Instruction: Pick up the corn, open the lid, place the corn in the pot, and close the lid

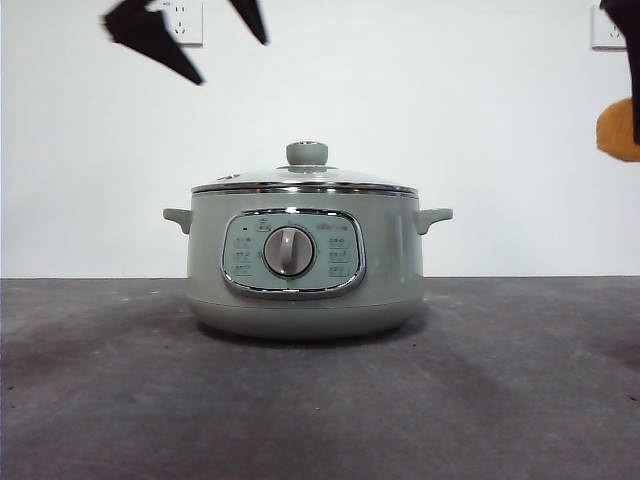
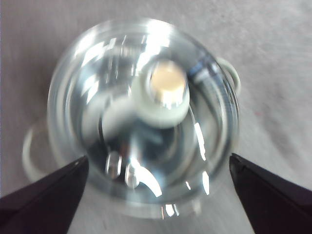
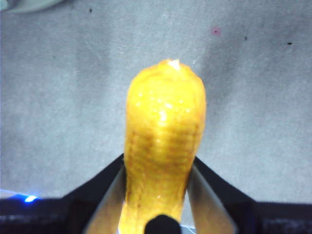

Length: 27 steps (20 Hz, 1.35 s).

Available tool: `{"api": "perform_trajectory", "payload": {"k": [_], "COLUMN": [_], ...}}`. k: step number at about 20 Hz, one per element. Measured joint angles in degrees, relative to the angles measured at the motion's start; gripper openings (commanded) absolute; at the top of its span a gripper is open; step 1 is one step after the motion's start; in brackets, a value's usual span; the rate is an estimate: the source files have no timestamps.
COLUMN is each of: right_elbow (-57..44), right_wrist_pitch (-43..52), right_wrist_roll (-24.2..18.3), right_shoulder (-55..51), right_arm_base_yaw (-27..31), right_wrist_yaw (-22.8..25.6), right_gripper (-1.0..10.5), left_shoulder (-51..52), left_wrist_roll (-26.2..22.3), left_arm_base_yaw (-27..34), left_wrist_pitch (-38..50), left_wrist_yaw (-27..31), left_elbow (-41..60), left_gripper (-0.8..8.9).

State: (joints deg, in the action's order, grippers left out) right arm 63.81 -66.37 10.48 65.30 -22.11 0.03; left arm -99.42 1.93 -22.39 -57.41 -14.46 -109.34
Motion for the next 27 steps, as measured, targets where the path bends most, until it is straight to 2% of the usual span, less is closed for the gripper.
{"api": "perform_trajectory", "payload": {"k": [6,10,12,21,23,25,27], "right_elbow": [0.0,0.0,0.0,0.0,0.0,0.0,0.0], "right_wrist_pitch": [-0.9,0.4,0.3,0.2,0.2,0.2,0.2], "right_wrist_roll": [0.0,0.0,0.0,0.0,0.0,0.0,0.0], "right_shoulder": [-1.5,-1.5,-1.5,-1.5,-1.5,-1.5,-1.5], "right_arm_base_yaw": [0.0,0.0,0.0,0.0,0.0,0.0,0.0], "right_wrist_yaw": [0.0,0.0,0.0,0.0,0.0,0.0,0.0], "right_gripper": [-0.1,-0.1,-0.1,-0.1,-0.1,-0.1,-0.1], "left_shoulder": [-13.5,-17.6,-19.1,-20.9,-20.9,-20.9,-20.9], "left_wrist_roll": [-0.6,-1.4,-1.5,-1.8,-1.8,-1.8,-1.8], "left_arm_base_yaw": [-4.3,-5.4,-6.0,-8.7,-8.6,-8.6,-8.6], "left_wrist_pitch": [-0.8,0.0,0.0,0.0,-0.1,-0.4,-0.4], "left_wrist_yaw": [8.0,9.9,9.9,14.8,15.1,14.9,14.7], "left_elbow": [-15.0,-15.5,-15.5,-15.5,-15.5,-15.5,-15.5], "left_gripper": [4.79,4.85,5.34,5.22,4.1,3.5,2.25]}}
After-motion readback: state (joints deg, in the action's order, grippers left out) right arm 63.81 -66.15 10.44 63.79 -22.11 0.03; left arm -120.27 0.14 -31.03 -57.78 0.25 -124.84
